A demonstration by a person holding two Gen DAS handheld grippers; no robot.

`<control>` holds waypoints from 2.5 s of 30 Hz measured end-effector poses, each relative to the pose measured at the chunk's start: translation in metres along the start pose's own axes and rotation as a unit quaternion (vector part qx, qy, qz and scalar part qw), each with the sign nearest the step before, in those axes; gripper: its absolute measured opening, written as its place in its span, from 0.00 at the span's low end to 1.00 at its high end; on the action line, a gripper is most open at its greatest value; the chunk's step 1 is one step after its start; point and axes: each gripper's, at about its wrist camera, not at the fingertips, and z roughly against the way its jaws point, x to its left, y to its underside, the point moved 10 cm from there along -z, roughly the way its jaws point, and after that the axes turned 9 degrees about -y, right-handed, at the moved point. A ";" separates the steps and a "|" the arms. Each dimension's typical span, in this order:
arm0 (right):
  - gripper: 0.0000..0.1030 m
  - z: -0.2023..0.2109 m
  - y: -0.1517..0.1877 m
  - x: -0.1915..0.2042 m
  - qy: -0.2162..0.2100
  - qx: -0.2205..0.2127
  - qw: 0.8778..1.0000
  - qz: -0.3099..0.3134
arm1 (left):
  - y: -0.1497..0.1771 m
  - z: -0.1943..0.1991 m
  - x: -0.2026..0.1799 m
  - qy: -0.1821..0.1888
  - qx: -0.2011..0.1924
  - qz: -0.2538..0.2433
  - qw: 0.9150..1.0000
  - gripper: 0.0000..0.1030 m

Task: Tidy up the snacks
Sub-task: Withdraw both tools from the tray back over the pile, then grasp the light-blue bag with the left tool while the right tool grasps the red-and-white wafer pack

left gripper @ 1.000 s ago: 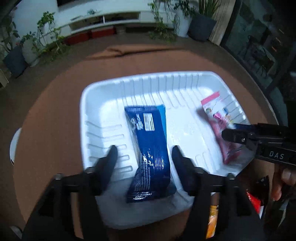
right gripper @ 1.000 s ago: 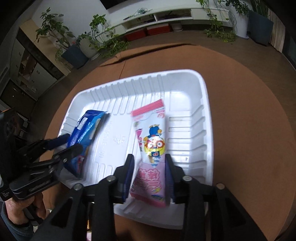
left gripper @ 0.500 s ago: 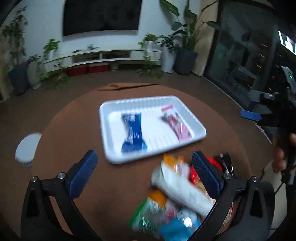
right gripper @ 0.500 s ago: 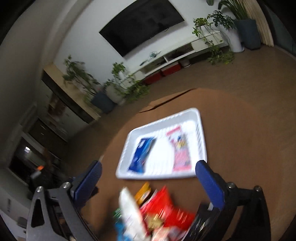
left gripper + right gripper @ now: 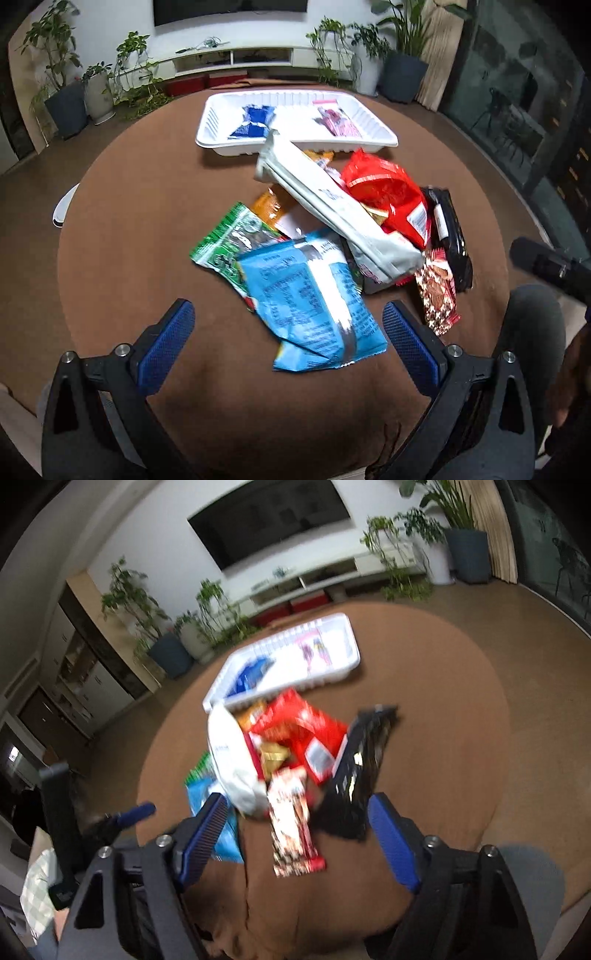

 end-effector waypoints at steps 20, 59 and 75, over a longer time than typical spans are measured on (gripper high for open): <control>0.79 -0.016 0.031 0.011 0.003 0.046 0.999 0.022 | -0.004 -0.049 -0.012 0.025 0.053 -0.006 0.998 0.70; 0.57 -0.079 0.052 0.013 0.084 0.139 0.982 0.096 | 0.029 -0.010 0.016 0.083 0.033 -0.021 0.996 0.49; 0.26 -0.057 0.051 0.022 0.053 0.124 0.987 0.089 | 0.030 -0.009 0.018 0.071 0.029 -0.022 0.997 0.49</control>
